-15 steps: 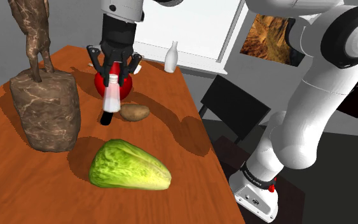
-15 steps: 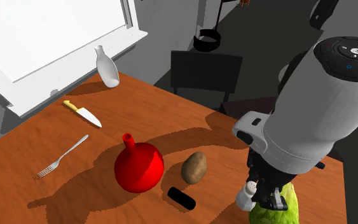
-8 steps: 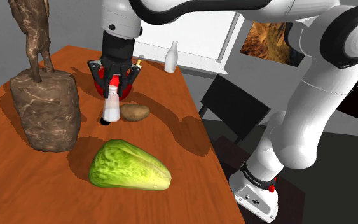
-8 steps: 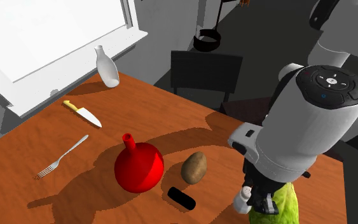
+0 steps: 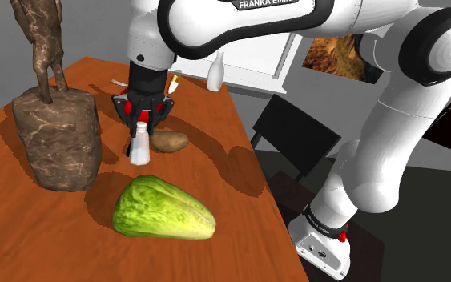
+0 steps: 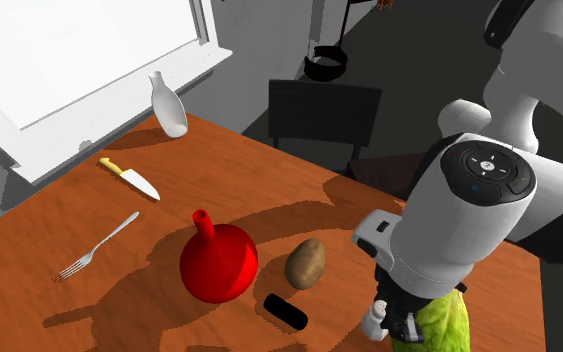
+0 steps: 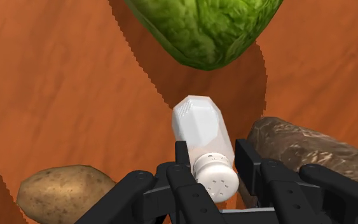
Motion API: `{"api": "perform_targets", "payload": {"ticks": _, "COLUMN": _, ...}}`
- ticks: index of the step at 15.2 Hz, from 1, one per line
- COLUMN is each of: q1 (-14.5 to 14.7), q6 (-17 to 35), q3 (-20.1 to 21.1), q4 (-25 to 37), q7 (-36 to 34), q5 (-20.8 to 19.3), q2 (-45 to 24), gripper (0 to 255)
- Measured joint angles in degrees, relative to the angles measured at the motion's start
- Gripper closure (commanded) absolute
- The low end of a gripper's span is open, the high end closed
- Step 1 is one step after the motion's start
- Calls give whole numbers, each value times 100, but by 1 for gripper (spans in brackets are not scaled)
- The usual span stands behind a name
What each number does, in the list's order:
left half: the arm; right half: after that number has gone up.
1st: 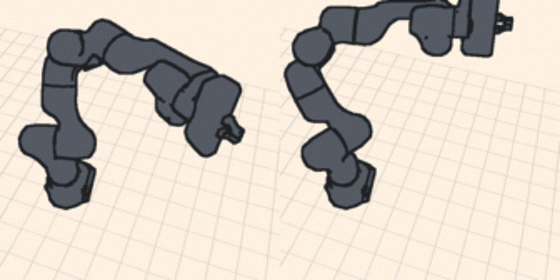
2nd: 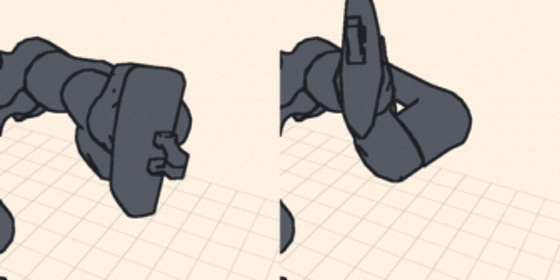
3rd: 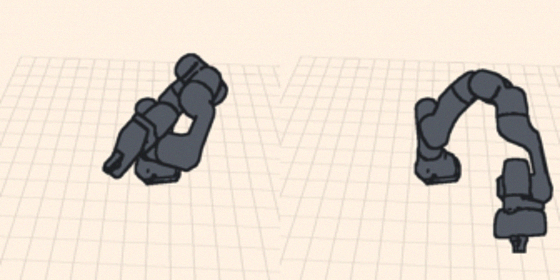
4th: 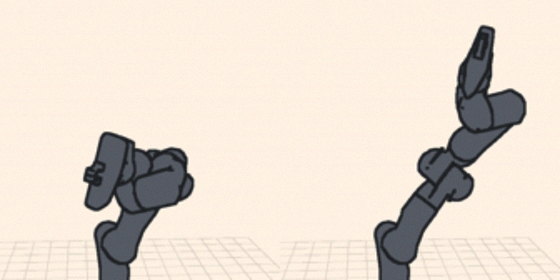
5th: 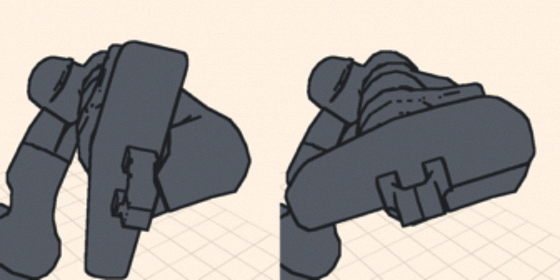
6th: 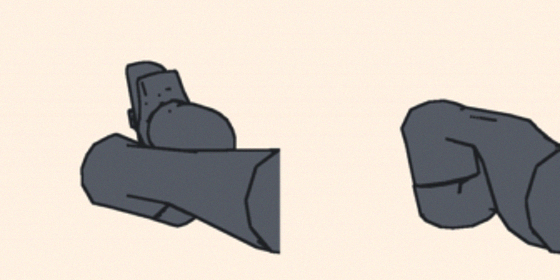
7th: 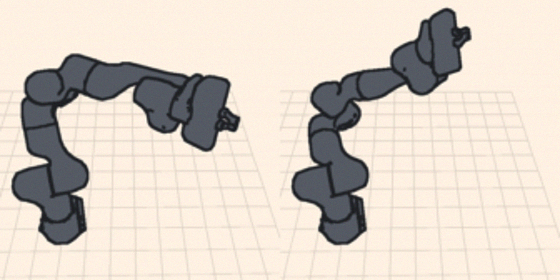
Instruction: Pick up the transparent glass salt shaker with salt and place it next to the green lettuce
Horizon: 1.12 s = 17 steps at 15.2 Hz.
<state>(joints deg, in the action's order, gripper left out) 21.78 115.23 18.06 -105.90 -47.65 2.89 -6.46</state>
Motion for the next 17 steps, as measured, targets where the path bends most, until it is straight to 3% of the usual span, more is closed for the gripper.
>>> {"api": "perform_targets", "payload": {"ticks": 17, "q1": 45, "q6": 1211, "q3": -15, "q4": -775, "q7": -29, "q5": -132, "q2": -455, "gripper": 255}}
